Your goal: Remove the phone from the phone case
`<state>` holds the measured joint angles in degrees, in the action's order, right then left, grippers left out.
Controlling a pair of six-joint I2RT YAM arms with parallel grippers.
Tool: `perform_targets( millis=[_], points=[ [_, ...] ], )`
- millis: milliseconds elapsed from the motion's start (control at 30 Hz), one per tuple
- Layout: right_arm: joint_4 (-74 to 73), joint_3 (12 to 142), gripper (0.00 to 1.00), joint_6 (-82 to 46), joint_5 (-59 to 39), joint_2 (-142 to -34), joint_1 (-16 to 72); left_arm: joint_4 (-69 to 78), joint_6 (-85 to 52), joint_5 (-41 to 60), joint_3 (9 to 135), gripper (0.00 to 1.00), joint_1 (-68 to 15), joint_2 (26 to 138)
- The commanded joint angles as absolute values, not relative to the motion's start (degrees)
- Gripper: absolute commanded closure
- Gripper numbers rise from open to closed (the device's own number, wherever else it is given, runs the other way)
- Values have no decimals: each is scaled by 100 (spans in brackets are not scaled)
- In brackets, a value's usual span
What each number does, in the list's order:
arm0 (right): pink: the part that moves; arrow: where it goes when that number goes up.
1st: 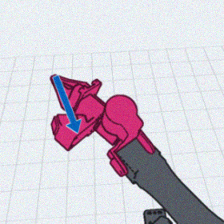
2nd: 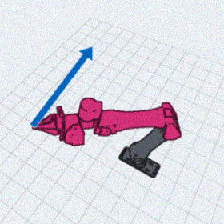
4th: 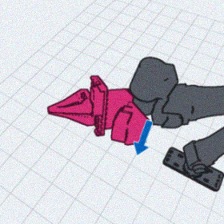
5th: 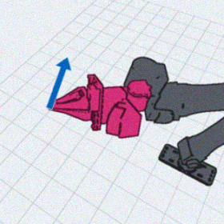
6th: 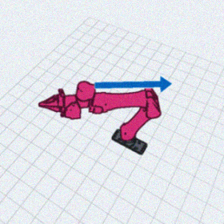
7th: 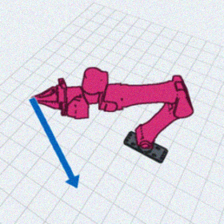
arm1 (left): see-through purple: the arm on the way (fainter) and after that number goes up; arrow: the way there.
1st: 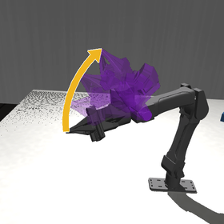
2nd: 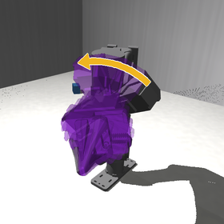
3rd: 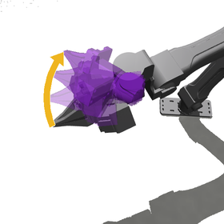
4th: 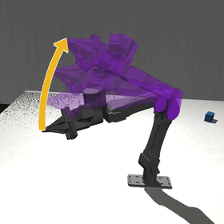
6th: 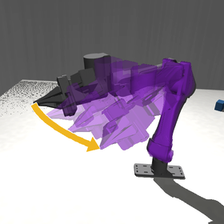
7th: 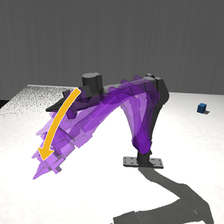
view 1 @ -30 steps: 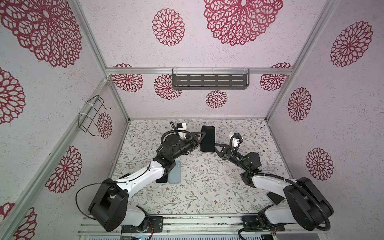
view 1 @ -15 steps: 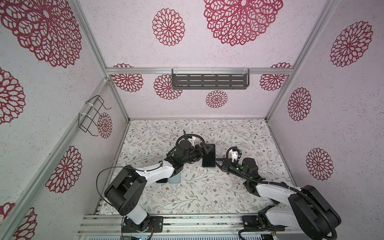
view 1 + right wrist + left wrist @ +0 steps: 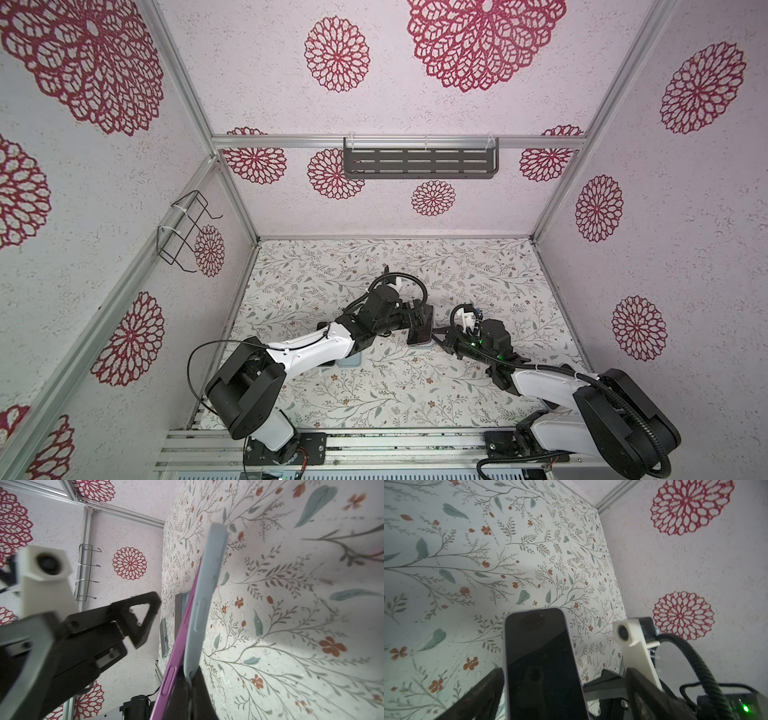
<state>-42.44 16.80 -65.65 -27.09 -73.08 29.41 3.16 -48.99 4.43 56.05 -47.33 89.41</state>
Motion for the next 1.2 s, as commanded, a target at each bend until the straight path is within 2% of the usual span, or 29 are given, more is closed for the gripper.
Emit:
perform_targets(
  millis=[0, 200, 533, 700, 1067, 1167],
  points=[
    [-4465, 1700, 100, -6363, -2621, -7231, 2966, -436, -3882, 78, 5770, 5, -5049, 8749],
    [-4515, 1618, 100, -6385, -2604, -7270, 2971, -1391, -3268, -323, 6029, 6, -5396, 8841],
    [-4500, 1615, 100, -6398, -2567, -7263, 2962, -1912, -2724, -328, 6191, 8, -5816, 9072],
    [-4518, 1593, 100, -6414, -2575, -7248, 2967, -2331, -2530, -879, 6427, 10, -6006, 9344],
    [-4652, 1547, 100, -6459, -2627, -7239, 3020, -2312, -2212, -1879, 6705, 20, -6082, 9645],
    [-4789, 1500, 100, -6519, -2637, -7266, 3026, -2270, -2164, -1857, 6717, 28, -6082, 9732]
  ],
)
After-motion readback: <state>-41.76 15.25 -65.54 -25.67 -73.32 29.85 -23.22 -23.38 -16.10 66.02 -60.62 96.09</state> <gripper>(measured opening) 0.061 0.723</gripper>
